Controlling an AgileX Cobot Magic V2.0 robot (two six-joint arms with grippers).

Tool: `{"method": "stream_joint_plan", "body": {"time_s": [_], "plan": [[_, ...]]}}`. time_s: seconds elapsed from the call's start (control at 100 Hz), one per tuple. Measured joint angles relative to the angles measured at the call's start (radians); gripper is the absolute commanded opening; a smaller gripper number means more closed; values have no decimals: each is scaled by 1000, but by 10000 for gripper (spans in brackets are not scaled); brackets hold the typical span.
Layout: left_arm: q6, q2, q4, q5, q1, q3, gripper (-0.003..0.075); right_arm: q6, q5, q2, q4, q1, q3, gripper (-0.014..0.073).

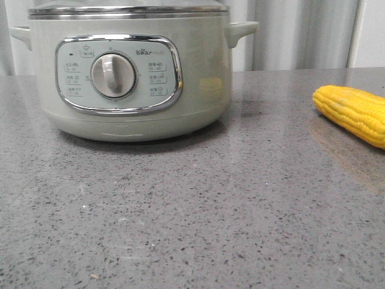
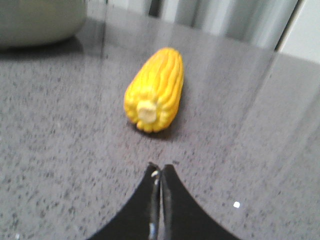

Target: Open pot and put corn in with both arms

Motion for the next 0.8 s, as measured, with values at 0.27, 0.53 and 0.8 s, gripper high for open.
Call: {"method": "stream_joint_plan", "body": {"time_s": [0.27,0.53,0.8], "plan": [[0,0,0,0,0,0,-20,0,-97,0,0,0,0,-74],[0,0,-17,-29,0,0,-20,0,-136,0,77,0,0,-74],[0,0,-389,-193,0,0,-20,0,-148,0,235,0,0,-74]]}}
